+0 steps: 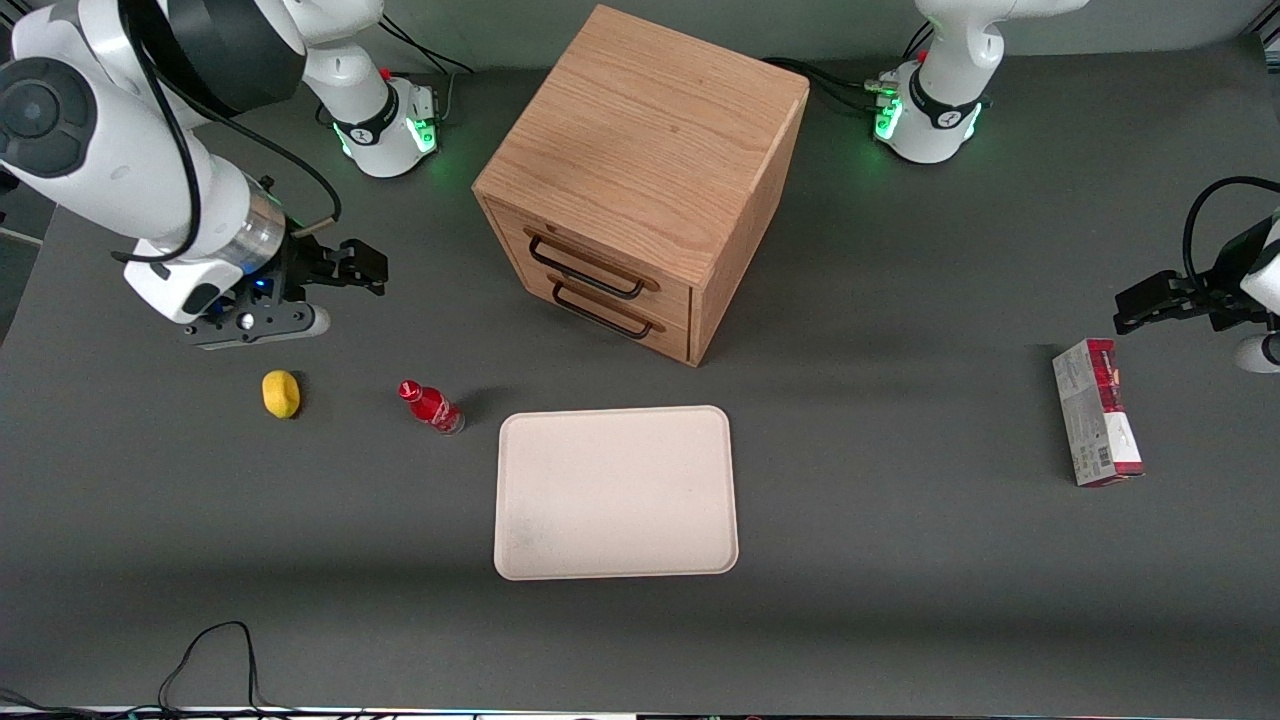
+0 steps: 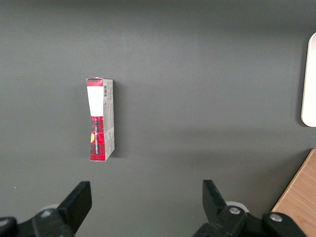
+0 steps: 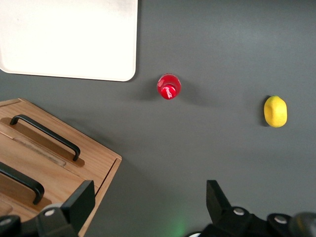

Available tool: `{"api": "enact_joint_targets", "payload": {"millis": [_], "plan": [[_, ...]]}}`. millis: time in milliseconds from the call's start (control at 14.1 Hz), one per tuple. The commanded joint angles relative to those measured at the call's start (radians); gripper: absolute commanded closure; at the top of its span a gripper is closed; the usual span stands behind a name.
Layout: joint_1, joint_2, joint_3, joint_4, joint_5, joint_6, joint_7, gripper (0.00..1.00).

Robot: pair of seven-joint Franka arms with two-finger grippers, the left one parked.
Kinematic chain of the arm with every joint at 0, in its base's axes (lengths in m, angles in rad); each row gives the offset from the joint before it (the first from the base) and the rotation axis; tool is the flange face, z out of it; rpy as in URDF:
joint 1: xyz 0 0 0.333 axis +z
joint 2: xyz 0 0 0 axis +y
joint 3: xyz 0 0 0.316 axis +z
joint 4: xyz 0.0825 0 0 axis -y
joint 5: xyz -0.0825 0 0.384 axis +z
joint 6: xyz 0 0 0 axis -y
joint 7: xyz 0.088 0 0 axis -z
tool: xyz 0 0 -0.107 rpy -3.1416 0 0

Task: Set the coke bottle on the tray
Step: 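Move the open right gripper down over the red Coca-Cola bottle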

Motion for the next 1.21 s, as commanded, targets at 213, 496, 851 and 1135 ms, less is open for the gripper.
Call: {"api": "enact_joint_targets", "payload": {"millis": [213,496,851,1135], "plan": [[-0.011,0.072,-0.006,0.071,0.007,-0.026,0.019,0.00],[-0.012,0.351,-0.006,0.351,0.004,-0.026,0.016,0.00],[-0.009,0.418,-0.007,0.292,-0.004,0.066,0.004,0.00],[-0.011,0.407,-0.007,0.175,-0.008,0.112,-0.011,0.00]]}}
